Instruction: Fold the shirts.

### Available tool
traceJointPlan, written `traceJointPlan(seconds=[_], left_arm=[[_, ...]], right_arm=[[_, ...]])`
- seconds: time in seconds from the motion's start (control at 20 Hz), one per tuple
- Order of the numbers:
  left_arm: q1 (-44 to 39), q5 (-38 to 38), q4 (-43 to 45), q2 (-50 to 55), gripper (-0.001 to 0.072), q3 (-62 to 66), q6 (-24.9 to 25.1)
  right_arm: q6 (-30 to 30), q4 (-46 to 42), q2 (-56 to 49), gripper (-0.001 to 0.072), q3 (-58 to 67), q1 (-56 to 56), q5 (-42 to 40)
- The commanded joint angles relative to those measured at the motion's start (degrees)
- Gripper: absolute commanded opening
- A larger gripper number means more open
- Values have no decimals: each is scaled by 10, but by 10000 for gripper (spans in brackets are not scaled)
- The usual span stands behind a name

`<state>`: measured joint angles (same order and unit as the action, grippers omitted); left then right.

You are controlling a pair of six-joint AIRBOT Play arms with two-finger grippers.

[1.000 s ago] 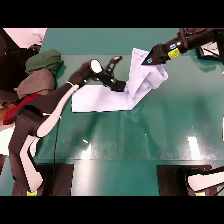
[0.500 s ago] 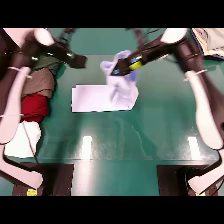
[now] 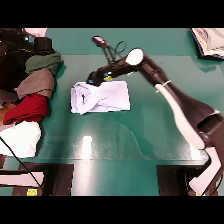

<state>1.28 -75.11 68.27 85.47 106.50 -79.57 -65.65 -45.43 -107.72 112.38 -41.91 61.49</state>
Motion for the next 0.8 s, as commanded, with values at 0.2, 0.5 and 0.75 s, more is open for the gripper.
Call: traceJointPlan(seconds=[0.2,0.5,0.75], left_arm=[[5,-39,-31,-7,22,-86,3],[5,-51,-81,-7,428,-214,24],[5,-30,-101,-12,428,-241,36]], right_arm=[[-81,-98,140,426,-211,207,116],[-78,29,140,676,-354,285,86],[-58,93,45,676,-338,231,75]])
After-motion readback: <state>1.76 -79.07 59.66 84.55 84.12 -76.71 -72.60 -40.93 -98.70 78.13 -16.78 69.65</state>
